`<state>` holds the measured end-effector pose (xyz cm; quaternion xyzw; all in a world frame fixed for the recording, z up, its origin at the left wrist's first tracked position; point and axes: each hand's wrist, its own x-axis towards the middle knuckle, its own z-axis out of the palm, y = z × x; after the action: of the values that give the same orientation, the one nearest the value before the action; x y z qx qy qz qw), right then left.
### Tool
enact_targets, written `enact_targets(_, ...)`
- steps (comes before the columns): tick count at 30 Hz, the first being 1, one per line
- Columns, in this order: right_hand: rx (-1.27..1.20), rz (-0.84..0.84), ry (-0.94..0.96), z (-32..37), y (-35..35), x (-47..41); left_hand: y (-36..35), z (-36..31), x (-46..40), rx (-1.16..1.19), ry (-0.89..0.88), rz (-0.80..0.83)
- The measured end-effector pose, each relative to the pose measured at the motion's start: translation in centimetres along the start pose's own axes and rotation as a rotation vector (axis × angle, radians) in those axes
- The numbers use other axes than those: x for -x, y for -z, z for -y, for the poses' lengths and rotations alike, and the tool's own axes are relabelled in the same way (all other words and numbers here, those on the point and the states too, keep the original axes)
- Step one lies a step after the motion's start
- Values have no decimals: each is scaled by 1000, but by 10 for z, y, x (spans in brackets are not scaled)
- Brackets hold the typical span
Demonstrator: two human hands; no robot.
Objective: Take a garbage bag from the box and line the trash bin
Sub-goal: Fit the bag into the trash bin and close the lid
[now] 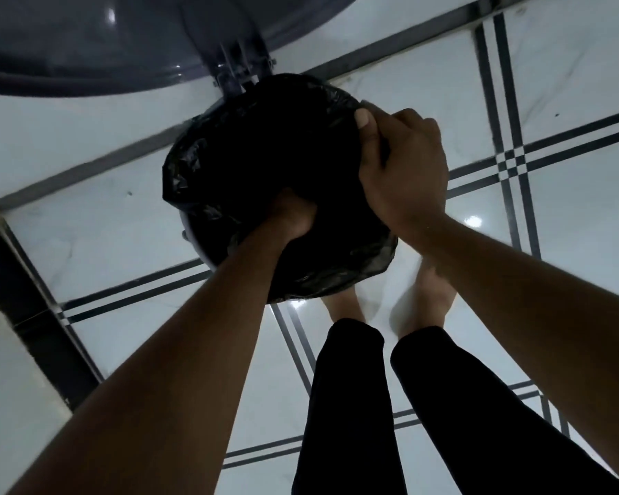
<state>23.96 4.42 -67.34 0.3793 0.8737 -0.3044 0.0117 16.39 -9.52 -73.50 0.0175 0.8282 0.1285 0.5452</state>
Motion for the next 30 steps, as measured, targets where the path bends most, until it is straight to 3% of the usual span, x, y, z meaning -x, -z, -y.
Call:
enact_targets(6,-19,341,-225,10,41,0,21,-3,104,204,-103,-213)
enact_targets(14,-347,401,-686,-5,80,49,-11,35,187,430,131,-396)
enact_targets(21,-550,450,-838,-6,80,88,-5,29,199,689,215,-494)
enact_targets(25,-534,407,-850,-4,75,92,-3,33,191,780,305,-548)
enact_targets(30,-449,450,-827,-7,67,90,5,29,182,1102,360,-467)
